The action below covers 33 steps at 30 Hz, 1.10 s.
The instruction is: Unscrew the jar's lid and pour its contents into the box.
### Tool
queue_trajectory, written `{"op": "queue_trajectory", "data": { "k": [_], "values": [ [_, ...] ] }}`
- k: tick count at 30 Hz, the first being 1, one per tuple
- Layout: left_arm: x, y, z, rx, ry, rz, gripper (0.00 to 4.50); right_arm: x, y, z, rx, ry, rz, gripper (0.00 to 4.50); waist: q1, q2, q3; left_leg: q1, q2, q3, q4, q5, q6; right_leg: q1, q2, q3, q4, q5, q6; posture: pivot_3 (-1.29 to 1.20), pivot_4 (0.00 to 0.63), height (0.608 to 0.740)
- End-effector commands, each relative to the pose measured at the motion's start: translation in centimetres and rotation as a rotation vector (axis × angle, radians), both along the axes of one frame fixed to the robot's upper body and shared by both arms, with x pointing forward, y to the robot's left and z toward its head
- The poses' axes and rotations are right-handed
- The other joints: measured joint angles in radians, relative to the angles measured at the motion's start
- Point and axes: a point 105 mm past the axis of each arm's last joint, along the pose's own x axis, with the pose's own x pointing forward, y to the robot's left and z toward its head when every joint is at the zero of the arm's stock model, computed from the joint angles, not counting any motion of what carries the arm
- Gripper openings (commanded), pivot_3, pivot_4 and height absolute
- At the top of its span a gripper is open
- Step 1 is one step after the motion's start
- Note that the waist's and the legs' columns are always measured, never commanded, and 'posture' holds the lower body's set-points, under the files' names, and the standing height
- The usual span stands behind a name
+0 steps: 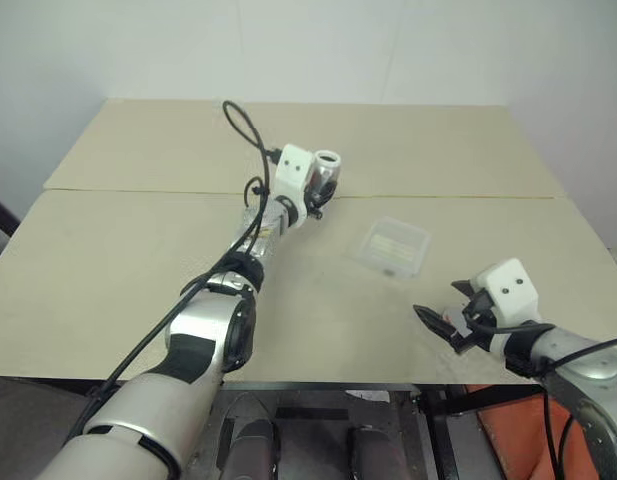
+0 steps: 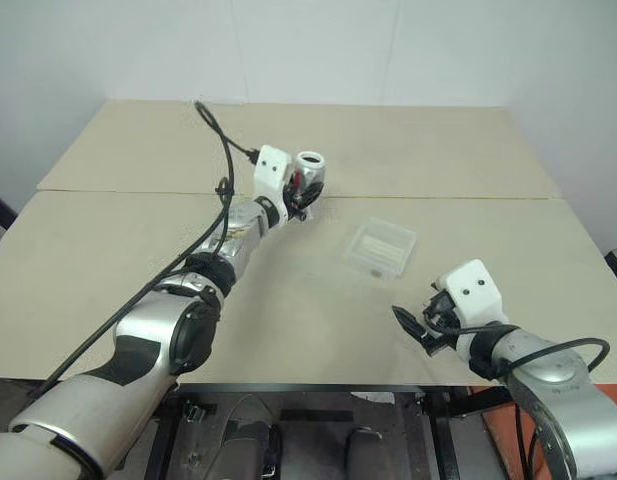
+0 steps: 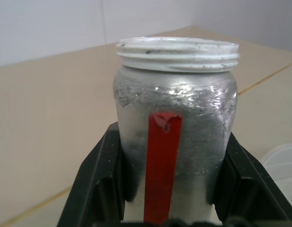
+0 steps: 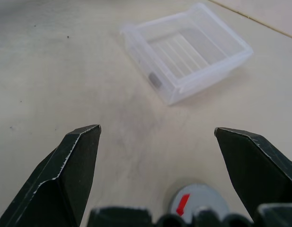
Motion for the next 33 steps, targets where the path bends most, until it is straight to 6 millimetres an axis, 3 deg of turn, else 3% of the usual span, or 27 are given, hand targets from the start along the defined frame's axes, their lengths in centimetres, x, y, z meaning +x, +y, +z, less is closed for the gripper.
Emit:
{"op": "queue_trajectory", "data": {
  "k": [1, 9, 16, 24, 33],
  "values": [
    [-0.8, 0.3, 0.2, 0.035, -0.137, -0.004, 1.92, 0.4, 0.9, 0.8, -0.013, -0.045, 0.051, 4.46, 0.0, 0.0, 0.0, 0.0, 0.0, 0.0, 0.0, 0.0, 0.0, 0.0, 0.0, 0.0, 0.005, 0.0, 0.0, 0.0, 0.15, 0.74],
    [-2.1, 1.0, -2.4, -0.005, -0.166, 0.046, 1.92, 0.1, 0.3, 0.1, -0.047, -0.009, 0.066, 4.46, 0.002, 0.0, 0.0, 0.0, 0.0, -0.001, 0.004, -0.001, 0.001, 0.002, 0.0, 0.0, 0.006, 0.0, 0.0, 0.0, 0.15, 0.74],
    [-2.6, 1.0, -3.2, -0.083, -0.135, 0.056, 1.92, 0.4, 0.2, 0.0, -0.063, -0.017, 0.061, 4.46, 0.002, 0.0, -0.001, 0.0, 0.0, -0.001, 0.004, -0.001, 0.001, 0.002, 0.0, 0.0, 0.006, 0.0, 0.0, 0.0, 0.15, 0.74],
    [-2.8, 0.8, -3.3, -0.077, -0.156, 0.062, 4.48, 0.3, -0.6, -0.2, -0.096, -0.025, 0.034, 4.5, 0.002, 0.0, -0.001, 0.0, 0.0, -0.001, 0.004, -0.001, 0.001, 0.002, 0.0, 0.0, 0.006, 0.0, 0.0, 0.0, 0.15, 0.74],
    [-4.9, 1.8, -3.7, -0.121, -0.175, 0.06, 4.48, 0.4, -1.3, -0.1, -0.141, -0.026, 0.043, 4.5, 0.0, 0.001, -0.001, 0.001, 0.0, -0.001, 0.004, -0.001, 0.001, 0.002, 0.0, 0.0, 0.006, 0.0, 0.0, 0.0, 0.15, 0.74]
  ]
}}
